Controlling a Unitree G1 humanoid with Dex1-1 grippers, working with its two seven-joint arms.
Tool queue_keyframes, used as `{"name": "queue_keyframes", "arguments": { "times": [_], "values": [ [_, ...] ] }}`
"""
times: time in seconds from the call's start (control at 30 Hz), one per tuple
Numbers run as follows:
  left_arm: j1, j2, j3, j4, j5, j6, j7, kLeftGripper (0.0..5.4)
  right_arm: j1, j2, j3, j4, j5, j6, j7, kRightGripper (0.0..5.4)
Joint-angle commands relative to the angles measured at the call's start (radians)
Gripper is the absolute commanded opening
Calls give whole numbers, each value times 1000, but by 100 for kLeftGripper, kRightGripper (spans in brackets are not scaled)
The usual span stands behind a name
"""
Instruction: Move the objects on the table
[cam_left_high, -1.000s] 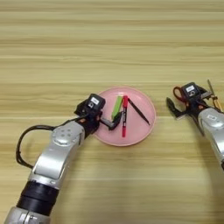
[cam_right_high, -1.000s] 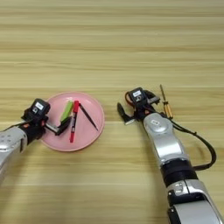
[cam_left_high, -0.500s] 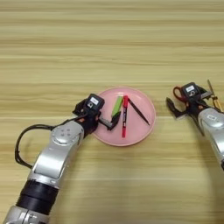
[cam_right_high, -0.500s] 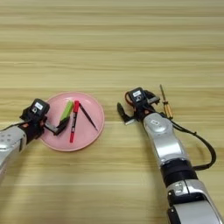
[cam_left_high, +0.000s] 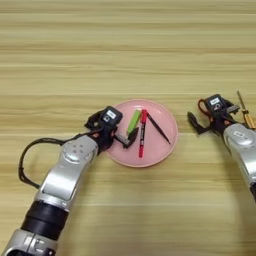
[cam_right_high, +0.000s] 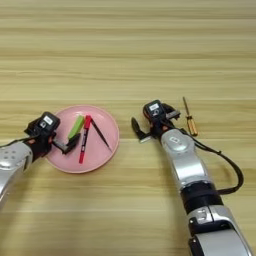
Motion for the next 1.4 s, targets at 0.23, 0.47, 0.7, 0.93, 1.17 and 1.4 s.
{"name": "queue_keyframes", "arguments": {
  "times": [0.23, 0.47, 0.7, 0.93, 1.17, 1.4],
  "values": [
    [-29, 24, -23, 33, 20, -12, -45, 540, 4, 0, -9, -20, 11, 28, 10, 536],
    [-31, 19, -19, 47, 12, -11, -52, 522, 4, 0, -10, -21, 11, 29, 10, 540],
    [-45, 8, -5, 92, -23, 2, -80, 461, 4, -3, -13, -23, 12, 30, 10, 540],
    [-60, -2, 10, 148, -49, -2, -105, 398, 3, -2, -15, -23, 13, 29, 8, 540],
    [-62, -4, 14, 158, -47, -8, -109, 333, 4, -3, -18, -26, 13, 31, 7, 540],
    [-61, -6, 15, 157, -46, -11, -108, 269, 3, -4, -18, -24, 13, 31, 8, 540]
  ]
}}
